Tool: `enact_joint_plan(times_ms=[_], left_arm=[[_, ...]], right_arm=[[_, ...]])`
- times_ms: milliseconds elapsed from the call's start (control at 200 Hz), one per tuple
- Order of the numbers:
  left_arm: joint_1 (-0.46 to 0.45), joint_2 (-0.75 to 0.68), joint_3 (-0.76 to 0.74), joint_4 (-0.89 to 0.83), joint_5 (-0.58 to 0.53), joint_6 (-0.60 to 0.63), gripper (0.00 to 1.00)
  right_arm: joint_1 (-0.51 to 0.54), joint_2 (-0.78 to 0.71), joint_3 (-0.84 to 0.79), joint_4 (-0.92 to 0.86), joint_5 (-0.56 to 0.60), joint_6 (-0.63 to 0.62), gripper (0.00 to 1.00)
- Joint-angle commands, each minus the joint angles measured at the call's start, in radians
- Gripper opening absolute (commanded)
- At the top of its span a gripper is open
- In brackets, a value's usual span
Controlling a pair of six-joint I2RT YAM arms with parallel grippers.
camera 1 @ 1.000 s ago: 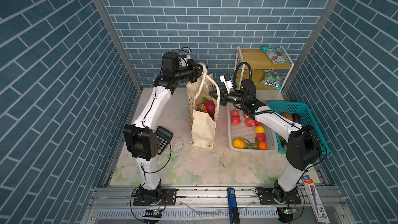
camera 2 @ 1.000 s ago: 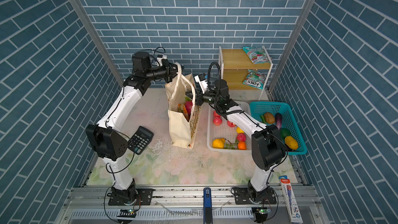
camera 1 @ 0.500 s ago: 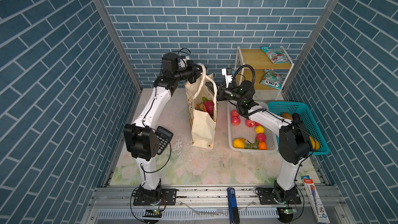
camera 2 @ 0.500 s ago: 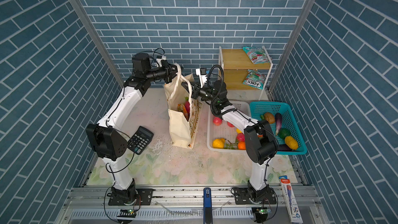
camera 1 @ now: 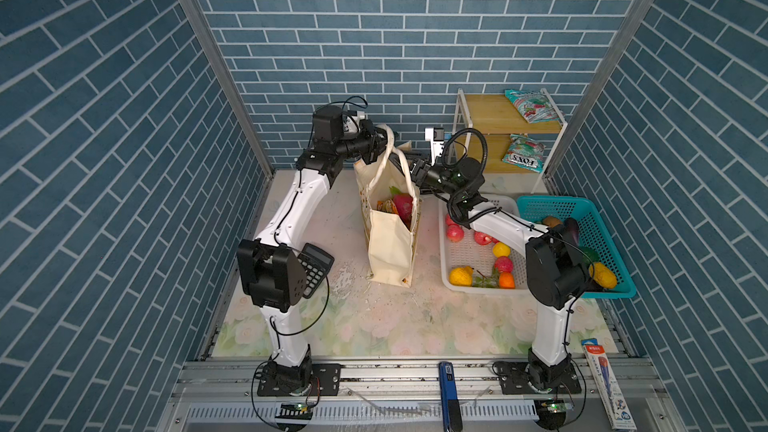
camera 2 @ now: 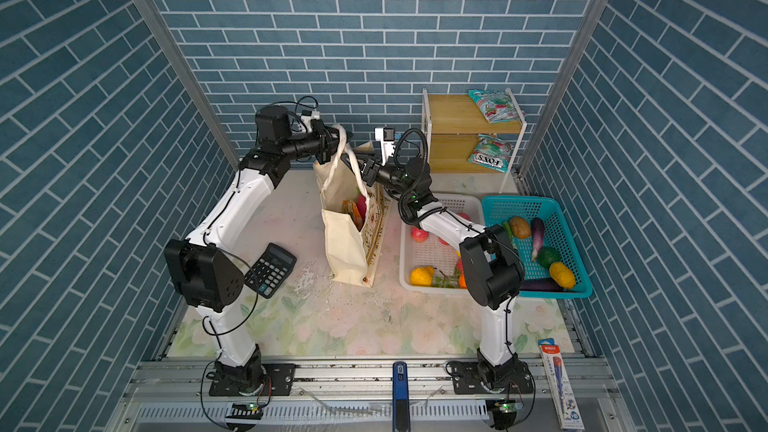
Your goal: Place the food into the grocery bag and tie it
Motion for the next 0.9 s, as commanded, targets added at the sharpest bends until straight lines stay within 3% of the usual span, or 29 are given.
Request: enact_joint_plan(times_ms=[0,170,420,490,505,535,555,740,895], left_arm=[[-0.002,-0.020,-0.023,-0.023,-0.028,0.048,0.00],[-0.002,-0.019,-0.009,-0.088,-0.068,0.110,0.00],[-0.022,-0.002,0.081,-0.346,-0.182,0.346,0.00],[-0.027,-0.002,0.077,-0.365,-0.204,0.370,0.00],[-0.028,-0.002,0.075,-0.365,-0.208,0.372,0.00],[-0.028,-0.002,0.071,-0.365,-0.217,0.377,0.00],[-0.030,-0.003,0.070,-0.367,-0.222,0.381,0.00],[-0.045,0.022,0.104,-0.401,-0.268,0.431,0.00],[-0.063,0.038,0.127,-0.412,-0.278,0.448,0.00]], right_arm=[[0.022,-0.004,0.055,0.146,0.000,0.044,0.48],[0.027,0.011,0.079,0.174,-0.004,0.066,0.57],[0.035,0.035,0.115,0.198,-0.002,0.098,0.62],[0.036,0.041,0.120,0.209,0.003,0.111,0.70],[0.037,0.042,0.122,0.210,0.002,0.112,0.74],[0.038,0.043,0.124,0.212,0.001,0.116,0.96],[0.039,0.044,0.125,0.213,0.001,0.117,0.99],[0.042,0.050,0.129,0.222,0.010,0.135,0.99],[0.043,0.057,0.132,0.198,0.023,0.135,0.88]])
